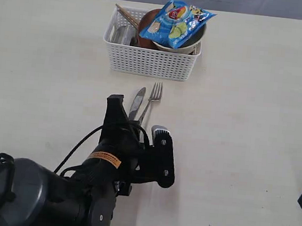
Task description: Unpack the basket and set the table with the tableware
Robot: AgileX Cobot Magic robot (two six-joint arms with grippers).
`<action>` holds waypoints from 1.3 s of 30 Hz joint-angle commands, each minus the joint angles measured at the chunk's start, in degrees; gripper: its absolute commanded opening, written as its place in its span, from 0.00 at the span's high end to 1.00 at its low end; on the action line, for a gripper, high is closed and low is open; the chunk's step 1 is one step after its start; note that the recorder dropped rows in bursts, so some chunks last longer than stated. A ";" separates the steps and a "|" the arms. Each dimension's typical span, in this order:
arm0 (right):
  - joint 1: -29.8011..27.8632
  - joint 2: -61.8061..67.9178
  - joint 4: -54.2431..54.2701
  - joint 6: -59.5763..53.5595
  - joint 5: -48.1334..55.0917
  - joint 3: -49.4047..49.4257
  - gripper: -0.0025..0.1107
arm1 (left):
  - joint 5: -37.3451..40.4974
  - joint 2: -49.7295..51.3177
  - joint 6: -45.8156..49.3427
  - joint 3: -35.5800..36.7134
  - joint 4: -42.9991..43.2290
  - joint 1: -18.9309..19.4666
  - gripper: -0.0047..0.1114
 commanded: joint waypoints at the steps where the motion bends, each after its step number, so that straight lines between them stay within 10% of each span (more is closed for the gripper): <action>1: 0.13 -0.22 -0.41 -0.02 -0.34 0.17 0.98 | 5.76 0.53 1.81 -0.11 -3.11 0.08 0.71; 6: 0.13 -0.22 -0.41 -0.02 -0.34 0.17 0.98 | 2.92 0.53 1.81 -0.11 -5.19 -0.04 0.51; 23: 0.13 -0.22 -0.41 -0.02 -0.34 0.17 0.98 | 9.28 -13.69 10.66 0.60 -21.61 -4.84 0.51; 28: 0.13 -0.22 -0.41 -0.02 -0.34 0.17 0.98 | 5.65 -18.58 3.27 -1.10 -21.61 -4.43 0.64; 33: 0.13 -0.22 -0.41 -0.02 -0.34 0.17 0.98 | 13.57 -22.43 -9.25 -3.99 -21.61 3.92 0.70; 39: 0.13 -0.22 -0.41 -0.02 -0.34 0.17 0.98 | 59.62 -21.34 -23.59 -5.42 -21.61 25.76 0.70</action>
